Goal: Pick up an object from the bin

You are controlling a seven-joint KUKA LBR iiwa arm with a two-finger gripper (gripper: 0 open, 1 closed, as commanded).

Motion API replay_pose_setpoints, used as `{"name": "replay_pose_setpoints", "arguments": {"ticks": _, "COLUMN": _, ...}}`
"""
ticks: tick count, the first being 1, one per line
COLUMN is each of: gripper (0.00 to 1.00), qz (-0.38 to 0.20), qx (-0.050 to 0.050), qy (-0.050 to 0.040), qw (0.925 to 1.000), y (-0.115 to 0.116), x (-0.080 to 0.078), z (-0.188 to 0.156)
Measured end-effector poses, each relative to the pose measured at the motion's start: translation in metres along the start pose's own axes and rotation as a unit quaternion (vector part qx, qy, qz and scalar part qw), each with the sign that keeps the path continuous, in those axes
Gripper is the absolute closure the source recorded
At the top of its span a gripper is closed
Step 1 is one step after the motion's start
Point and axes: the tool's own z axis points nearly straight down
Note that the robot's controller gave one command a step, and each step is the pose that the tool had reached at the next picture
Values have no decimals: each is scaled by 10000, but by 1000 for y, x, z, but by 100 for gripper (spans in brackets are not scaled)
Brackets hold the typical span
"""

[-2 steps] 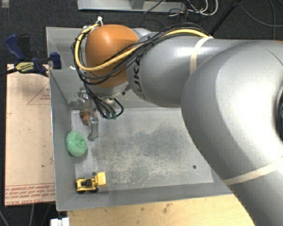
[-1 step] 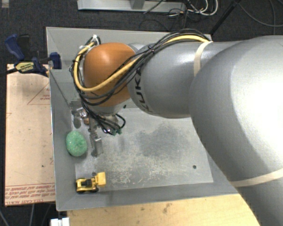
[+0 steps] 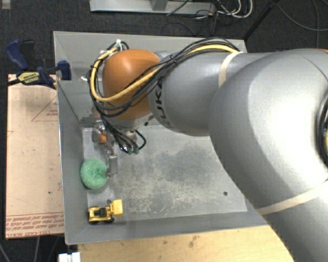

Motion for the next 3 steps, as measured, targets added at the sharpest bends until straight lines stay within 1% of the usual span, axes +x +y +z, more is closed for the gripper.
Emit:
{"name": "replay_pose_setpoints", "arguments": {"ticks": 1, "gripper": 100, "qz": 26, "qx": 7, "qy": 23, "qw": 10000, "y": 22, "x": 31, "z": 22}}
{"name": "replay_pose_setpoints", "arguments": {"ticks": 3, "gripper": 100, "qz": 37, "qx": 8, "qy": 24, "qw": 10000, "y": 21, "x": 31, "z": 20}}
